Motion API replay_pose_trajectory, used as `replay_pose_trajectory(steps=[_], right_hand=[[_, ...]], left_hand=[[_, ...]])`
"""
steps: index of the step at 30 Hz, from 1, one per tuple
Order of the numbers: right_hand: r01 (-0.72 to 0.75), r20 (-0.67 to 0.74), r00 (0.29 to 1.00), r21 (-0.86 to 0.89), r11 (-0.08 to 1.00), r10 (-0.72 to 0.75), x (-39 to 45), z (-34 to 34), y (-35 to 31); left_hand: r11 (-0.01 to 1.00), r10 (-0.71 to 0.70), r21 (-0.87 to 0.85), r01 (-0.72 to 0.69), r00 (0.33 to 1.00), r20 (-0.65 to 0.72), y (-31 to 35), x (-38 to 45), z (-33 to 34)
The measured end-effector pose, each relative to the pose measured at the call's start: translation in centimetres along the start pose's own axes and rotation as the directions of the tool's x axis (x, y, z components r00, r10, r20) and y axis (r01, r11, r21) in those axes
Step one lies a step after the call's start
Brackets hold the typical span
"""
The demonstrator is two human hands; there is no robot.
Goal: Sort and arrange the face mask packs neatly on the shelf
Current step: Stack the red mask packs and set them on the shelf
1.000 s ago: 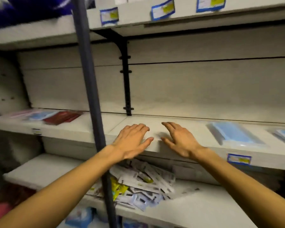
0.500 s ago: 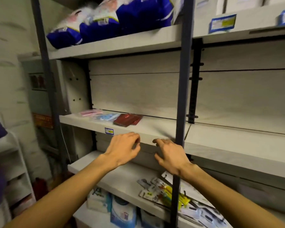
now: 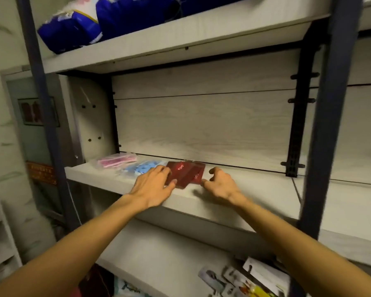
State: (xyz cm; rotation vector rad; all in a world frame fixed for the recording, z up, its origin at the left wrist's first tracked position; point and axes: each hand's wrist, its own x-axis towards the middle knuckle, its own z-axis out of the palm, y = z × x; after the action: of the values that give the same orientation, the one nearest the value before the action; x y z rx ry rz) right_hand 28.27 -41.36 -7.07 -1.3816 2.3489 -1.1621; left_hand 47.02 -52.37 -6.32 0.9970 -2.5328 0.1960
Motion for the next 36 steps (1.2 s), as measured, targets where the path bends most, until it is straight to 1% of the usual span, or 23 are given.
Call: replay_pose_trajectory(steps=[1,2,3,4,5,6,8,9,11,13,14,15,16,18,20,22,25,28,30,31,33,35,36], right_hand=[[-0.048,0.028,0.999,0.152,0.987,0.044,1.3,0.3,-0.2],[-0.115,0.062,0.993,0.332,0.936,0.100,2.3,0.7,-0.5],[-0.171,0.091,0.985,0.467,0.868,0.145,3.2,1.1,-0.7],[-0.208,0.107,0.978,0.540,0.815,0.178,4.1,1.3,-1.0],[-0.233,0.119,0.972,0.553,0.800,0.201,5.0,1.6,-1.1],[-0.254,0.145,0.967,0.562,0.787,0.209,6.2,1.8,-1.1],[-0.309,0.240,0.948,0.558,0.770,0.207,7.1,1.5,-1.2],[-0.347,0.299,0.932,0.562,0.751,0.206,8.1,1.5,-1.4],[-0.474,0.445,0.867,0.590,0.654,0.226,9.8,1.6,-1.4],[-0.546,0.532,0.823,0.641,0.540,0.200,11.4,1.3,-0.8],[-0.549,0.550,0.816,0.642,0.536,0.177,11.9,1.2,-0.5],[-0.541,0.557,0.813,0.617,0.572,0.169,12.1,1.2,-0.4],[-0.522,0.550,0.816,0.570,0.634,0.178,12.1,1.3,-0.2],[-0.452,0.460,0.856,0.450,0.770,0.234,11.6,1.5,0.1],[-0.406,0.339,0.896,0.370,0.835,0.286,11.2,1.8,0.4],[-0.375,0.278,0.917,0.354,0.857,0.287,10.9,1.8,0.7],[-0.312,0.211,0.944,0.328,0.892,0.252,10.7,2.0,0.8],[-0.288,0.037,0.956,0.307,0.907,0.292,11.1,2.8,0.7],[-0.244,-0.033,0.963,0.307,0.920,0.267,11.3,3.1,0.8],[-0.235,-0.049,0.964,0.296,0.926,0.261,11.4,3.1,0.7],[-0.269,-0.075,0.952,0.250,0.930,0.296,12.0,3.1,0.4],[-0.312,-0.075,0.940,0.211,0.926,0.334,12.3,3.1,-0.1],[-0.329,-0.058,0.935,0.232,0.915,0.350,12.5,3.2,-0.1]], left_hand=[[0.999,-0.037,-0.025,0.038,0.999,0.024,-0.8,1.6,0.6],[0.994,-0.081,-0.068,0.085,0.995,0.061,-1.7,3.1,1.3],[0.981,-0.132,-0.128,0.146,0.985,0.109,-2.4,4.5,2.0],[0.956,-0.179,-0.206,0.211,0.970,0.162,-3.0,5.7,2.7],[0.920,-0.213,-0.283,0.271,0.952,0.218,-3.5,6.6,3.4],[0.890,-0.215,-0.341,0.301,0.939,0.269,-4.0,7.8,4.2],[0.895,-0.170,-0.350,0.277,0.936,0.308,-4.0,8.5,5.4],[0.911,-0.151,-0.332,0.246,0.946,0.287,-4.2,9.0,5.8],[0.950,-0.093,-0.274,0.150,0.974,0.208,-4.3,9.3,7.0],[0.971,-0.020,-0.232,0.052,0.990,0.136,-4.0,9.1,7.6],[0.971,0.013,-0.240,0.015,0.994,0.113,-3.9,9.1,7.7],[0.966,0.040,-0.259,-0.015,0.995,0.092,-3.8,9.1,7.7],[0.962,0.068,-0.268,-0.045,0.995,0.079,-3.8,9.1,7.5],[0.959,0.139,-0.256,-0.121,0.989,0.054,-3.6,9.2,7.2],[0.949,0.203,-0.247,-0.193,0.979,0.015,-3.6,9.5,7.3],[0.932,0.259,-0.261,-0.252,0.966,-0.006,-4.1,10.2,7.5],[0.928,0.292,-0.243,-0.282,0.956,0.006,-6.1,11.4,8.0],[0.955,0.267,-0.140,-0.262,0.964,0.015,-8.9,12.6,8.3],[0.960,0.275,-0.025,-0.278,0.959,-0.069,-10.3,13.1,8.2],[0.956,0.294,0.023,-0.294,0.950,-0.107,-10.7,13.4,8.1],[0.951,0.308,0.063,-0.302,0.943,-0.130,-11.2,14.5,7.9],[0.949,0.317,0.042,-0.314,0.939,-0.136,-10.4,15.4,8.1],[0.948,0.315,-0.008,-0.317,0.943,-0.106,-9.7,15.8,8.3]])
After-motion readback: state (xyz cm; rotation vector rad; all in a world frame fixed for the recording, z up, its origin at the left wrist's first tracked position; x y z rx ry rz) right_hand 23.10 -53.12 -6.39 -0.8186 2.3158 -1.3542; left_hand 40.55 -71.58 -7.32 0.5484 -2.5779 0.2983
